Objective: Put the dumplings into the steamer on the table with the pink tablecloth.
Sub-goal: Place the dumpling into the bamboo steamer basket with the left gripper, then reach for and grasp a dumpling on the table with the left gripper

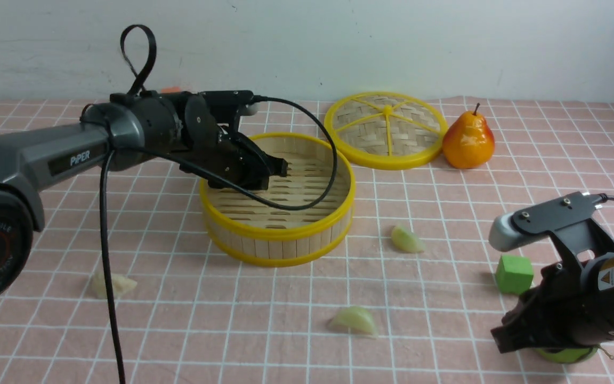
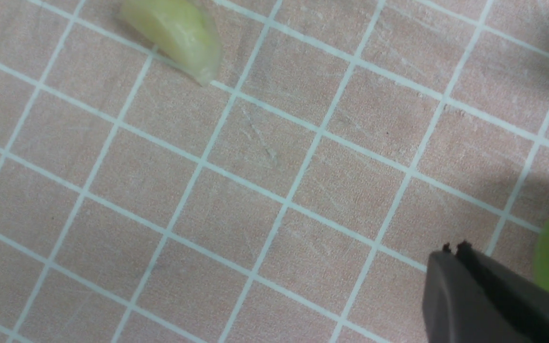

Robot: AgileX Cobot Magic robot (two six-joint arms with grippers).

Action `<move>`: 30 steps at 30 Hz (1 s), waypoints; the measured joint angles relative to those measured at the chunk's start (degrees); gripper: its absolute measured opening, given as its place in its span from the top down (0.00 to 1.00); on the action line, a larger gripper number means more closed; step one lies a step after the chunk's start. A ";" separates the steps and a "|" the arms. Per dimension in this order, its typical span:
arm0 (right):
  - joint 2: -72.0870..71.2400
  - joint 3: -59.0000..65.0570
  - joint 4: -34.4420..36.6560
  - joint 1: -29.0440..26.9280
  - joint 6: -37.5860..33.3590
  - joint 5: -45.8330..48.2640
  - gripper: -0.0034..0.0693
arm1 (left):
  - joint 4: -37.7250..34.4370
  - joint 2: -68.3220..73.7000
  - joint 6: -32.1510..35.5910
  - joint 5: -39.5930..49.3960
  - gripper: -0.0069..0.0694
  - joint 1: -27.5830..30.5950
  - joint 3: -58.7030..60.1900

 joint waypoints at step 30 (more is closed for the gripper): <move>0.02 0.00 0.86 0.00 -0.01 -0.83 0.91 | 25.87 -19.94 -50.42 8.50 0.21 10.86 33.70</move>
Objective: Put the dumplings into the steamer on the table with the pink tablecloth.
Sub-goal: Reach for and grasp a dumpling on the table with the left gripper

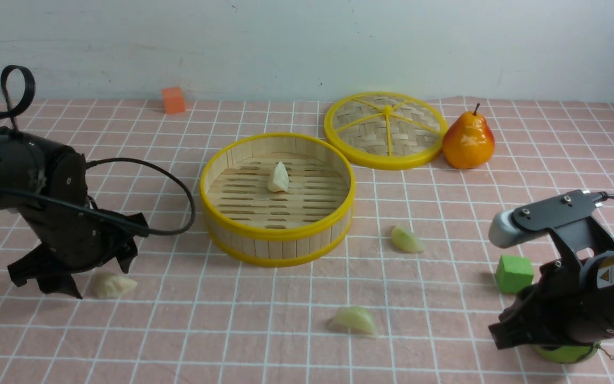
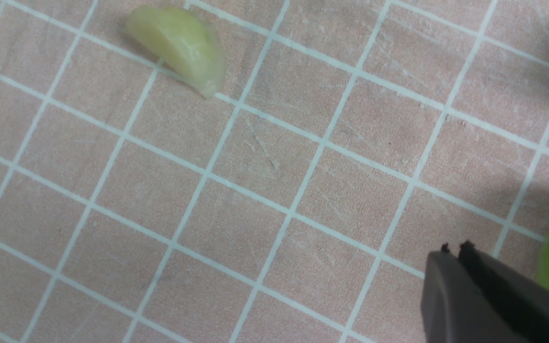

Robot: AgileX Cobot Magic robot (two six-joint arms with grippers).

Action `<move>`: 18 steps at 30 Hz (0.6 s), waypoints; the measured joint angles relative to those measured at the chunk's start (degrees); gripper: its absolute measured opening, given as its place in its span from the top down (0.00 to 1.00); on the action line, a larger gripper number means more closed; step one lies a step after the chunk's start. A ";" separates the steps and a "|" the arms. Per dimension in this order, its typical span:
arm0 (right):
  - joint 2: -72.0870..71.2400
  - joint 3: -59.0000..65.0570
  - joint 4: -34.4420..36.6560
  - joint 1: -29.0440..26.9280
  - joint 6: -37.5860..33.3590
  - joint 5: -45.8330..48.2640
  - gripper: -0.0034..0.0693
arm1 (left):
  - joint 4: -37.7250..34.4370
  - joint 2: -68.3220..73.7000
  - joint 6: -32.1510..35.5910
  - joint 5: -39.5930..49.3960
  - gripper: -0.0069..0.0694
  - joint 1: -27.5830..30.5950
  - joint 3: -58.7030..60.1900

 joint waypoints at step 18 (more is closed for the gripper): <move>0.00 0.00 0.42 0.00 0.00 -0.24 0.89 | -3.57 -2.18 14.35 0.07 0.63 -0.86 -3.16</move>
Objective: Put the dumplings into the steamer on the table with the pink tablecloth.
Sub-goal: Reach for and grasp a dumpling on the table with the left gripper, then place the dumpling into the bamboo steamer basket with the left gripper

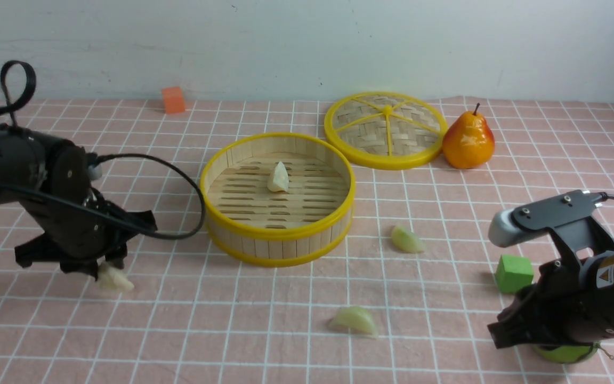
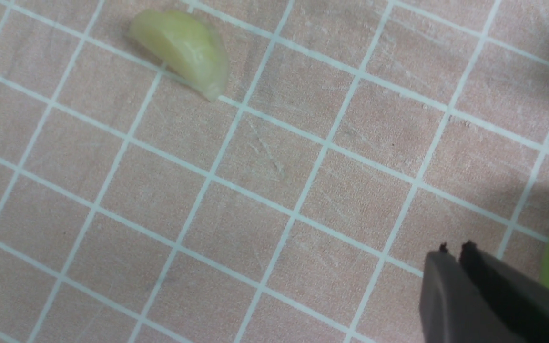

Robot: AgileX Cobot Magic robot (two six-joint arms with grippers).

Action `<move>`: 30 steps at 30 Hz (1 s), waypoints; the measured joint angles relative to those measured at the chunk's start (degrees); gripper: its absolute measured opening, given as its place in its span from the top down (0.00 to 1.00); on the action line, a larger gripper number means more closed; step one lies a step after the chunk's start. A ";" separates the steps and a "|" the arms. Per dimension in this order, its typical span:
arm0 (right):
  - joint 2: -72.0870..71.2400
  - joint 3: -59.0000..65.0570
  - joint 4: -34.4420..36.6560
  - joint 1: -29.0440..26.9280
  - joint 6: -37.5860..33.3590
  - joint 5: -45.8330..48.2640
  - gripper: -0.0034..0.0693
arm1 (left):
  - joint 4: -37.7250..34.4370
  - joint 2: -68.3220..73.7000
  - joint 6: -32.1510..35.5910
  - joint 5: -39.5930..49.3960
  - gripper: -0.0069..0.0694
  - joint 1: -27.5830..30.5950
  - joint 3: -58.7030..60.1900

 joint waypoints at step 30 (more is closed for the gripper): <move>2.89 0.00 1.14 0.00 0.00 -1.02 0.87 | -3.73 19.21 30.39 4.86 0.35 -15.05 -34.53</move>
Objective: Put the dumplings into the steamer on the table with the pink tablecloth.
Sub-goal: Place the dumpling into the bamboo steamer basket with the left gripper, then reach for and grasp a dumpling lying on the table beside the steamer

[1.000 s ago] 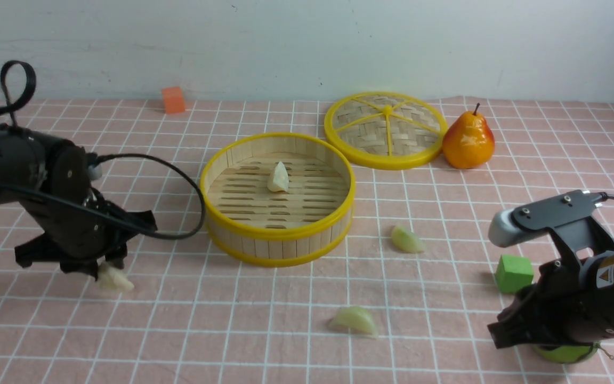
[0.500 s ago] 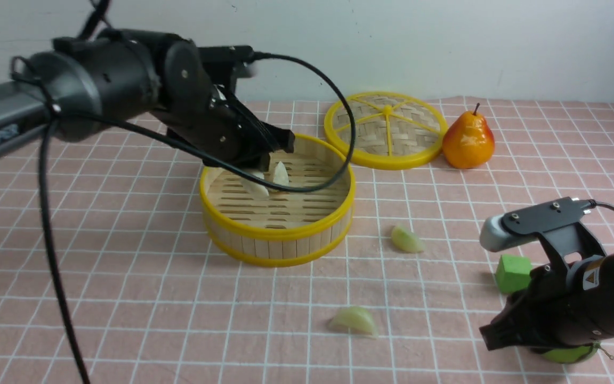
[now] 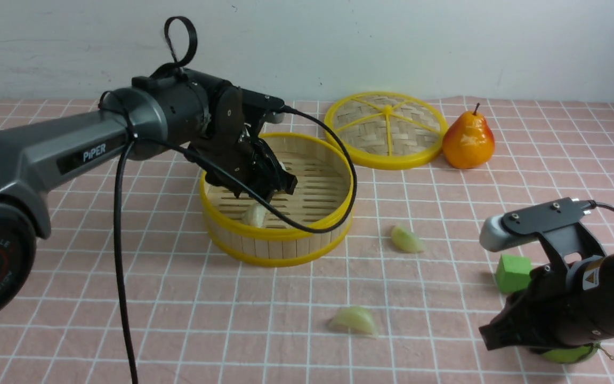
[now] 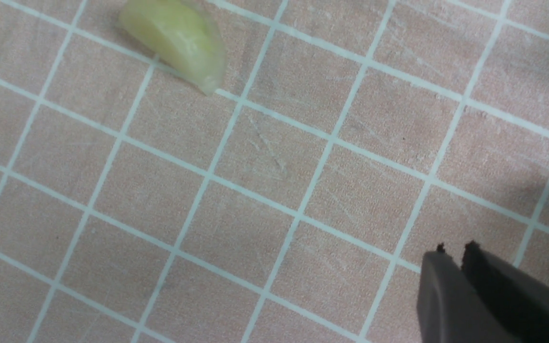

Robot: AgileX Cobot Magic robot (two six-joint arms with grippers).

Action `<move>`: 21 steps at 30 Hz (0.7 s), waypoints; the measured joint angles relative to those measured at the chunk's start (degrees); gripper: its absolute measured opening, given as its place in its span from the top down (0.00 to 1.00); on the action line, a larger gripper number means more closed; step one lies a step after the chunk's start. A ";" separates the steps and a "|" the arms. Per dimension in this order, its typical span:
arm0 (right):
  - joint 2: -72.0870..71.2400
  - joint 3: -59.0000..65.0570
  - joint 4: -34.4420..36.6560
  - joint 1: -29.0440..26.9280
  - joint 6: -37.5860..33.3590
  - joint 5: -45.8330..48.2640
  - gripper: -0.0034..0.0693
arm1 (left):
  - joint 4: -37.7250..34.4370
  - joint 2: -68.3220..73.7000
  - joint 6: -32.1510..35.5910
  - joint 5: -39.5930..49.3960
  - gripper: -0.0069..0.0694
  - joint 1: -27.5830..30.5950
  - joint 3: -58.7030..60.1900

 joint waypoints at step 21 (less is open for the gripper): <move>0.00 0.00 0.17 0.00 -0.47 -0.71 0.85 | 3.97 7.91 -12.43 -6.99 0.35 0.00 -6.22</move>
